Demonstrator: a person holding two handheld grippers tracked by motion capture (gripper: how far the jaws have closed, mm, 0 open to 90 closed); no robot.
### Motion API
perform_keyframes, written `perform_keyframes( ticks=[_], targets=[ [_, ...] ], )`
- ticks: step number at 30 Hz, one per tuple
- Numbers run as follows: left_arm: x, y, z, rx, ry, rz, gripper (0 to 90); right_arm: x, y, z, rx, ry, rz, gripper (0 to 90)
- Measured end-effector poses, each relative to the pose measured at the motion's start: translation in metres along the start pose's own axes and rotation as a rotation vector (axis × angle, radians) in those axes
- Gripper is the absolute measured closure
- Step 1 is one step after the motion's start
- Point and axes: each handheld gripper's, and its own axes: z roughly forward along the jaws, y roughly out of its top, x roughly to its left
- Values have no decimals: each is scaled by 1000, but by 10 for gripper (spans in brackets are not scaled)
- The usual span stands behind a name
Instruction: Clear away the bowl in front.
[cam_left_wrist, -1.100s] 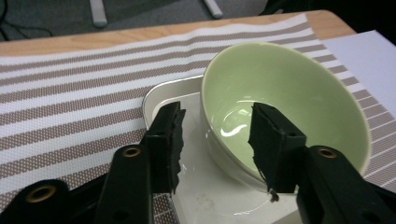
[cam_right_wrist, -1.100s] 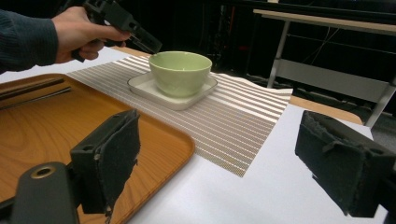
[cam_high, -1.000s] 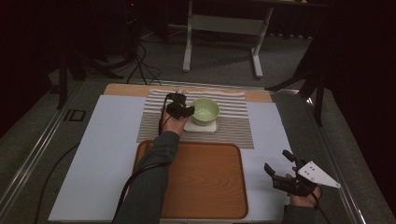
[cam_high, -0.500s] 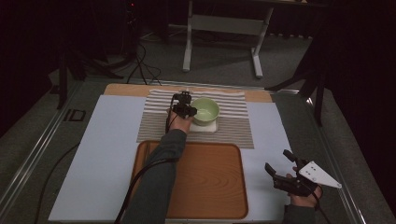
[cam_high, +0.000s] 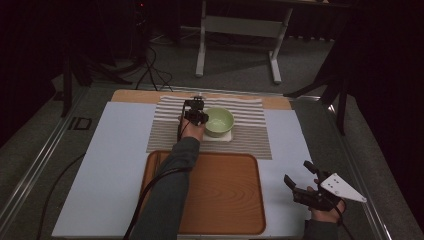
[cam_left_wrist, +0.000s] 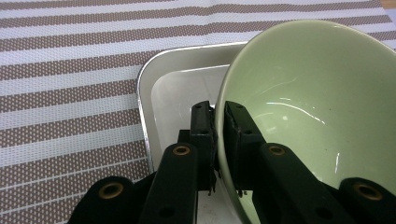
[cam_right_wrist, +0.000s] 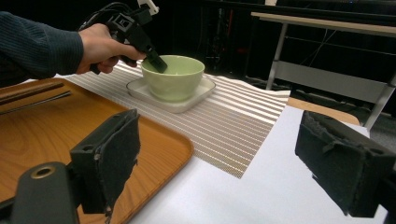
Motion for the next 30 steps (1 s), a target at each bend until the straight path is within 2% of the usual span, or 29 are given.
perform_keyframes(
  ticks=[4,11,17,21,29,30],
  targets=[
    [0,1,0,11,-3,-3,834,0,0,0,-2,0,2,134],
    [0,0,-2,-1,-10,-35,842,-1,0,0,-2,-2,2,134],
    [-2,1,-7,-12,-10,-15,841,-1,0,-1,-3,-3,2,134],
    [1,0,-14,-23,-33,-24,841,-1,0,-1,-1,-4,0,135],
    [8,-1,-32,-37,-54,-1,840,0,0,0,4,-7,-4,135],
    [10,-3,-38,-40,-67,5,840,0,0,0,4,-8,-5,135]
  ],
)
